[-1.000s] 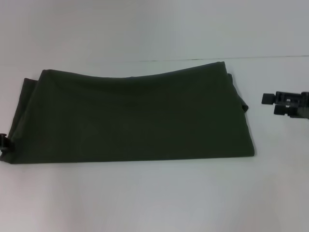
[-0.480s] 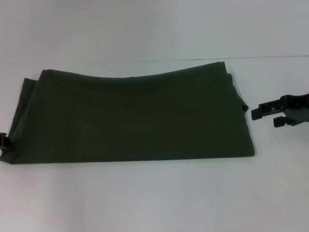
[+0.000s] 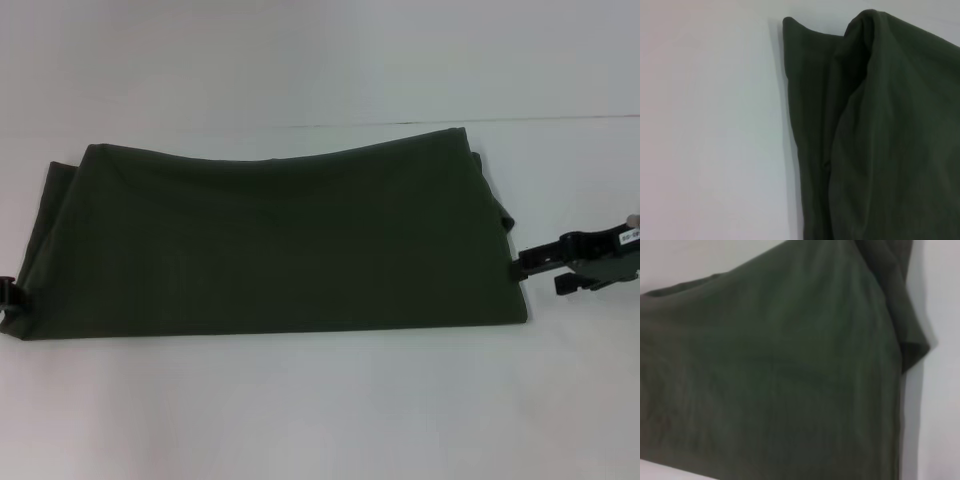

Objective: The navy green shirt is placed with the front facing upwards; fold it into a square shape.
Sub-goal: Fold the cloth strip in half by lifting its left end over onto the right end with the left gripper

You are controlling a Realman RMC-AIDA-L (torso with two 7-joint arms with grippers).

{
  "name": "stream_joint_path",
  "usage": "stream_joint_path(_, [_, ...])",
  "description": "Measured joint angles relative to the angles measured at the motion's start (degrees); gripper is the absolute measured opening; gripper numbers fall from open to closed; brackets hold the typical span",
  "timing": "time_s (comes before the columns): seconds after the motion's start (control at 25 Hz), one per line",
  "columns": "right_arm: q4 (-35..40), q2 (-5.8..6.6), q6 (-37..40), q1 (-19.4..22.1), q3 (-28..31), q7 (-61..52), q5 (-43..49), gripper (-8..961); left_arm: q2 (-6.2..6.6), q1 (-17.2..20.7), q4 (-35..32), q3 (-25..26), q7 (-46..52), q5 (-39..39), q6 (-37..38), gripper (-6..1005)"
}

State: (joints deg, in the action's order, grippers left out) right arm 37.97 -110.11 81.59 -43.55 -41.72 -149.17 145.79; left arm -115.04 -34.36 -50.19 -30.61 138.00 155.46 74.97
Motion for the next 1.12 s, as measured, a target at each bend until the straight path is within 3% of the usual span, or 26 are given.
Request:
stream_joint_path(0.36, [-1.6,-1.77,-2.4,-0.1,-1.4,1.0,0.1,828,0.00,0.0,0.0,0.1,-0.2,0.0,0.0,76])
stream_joint_path(1.12, [-2.3,-3.05,-4.1,-0.1,-3.3,1.0,0.1,817,-0.09,0.1,0.0,0.2,-0.5,0.0,0.1,77])
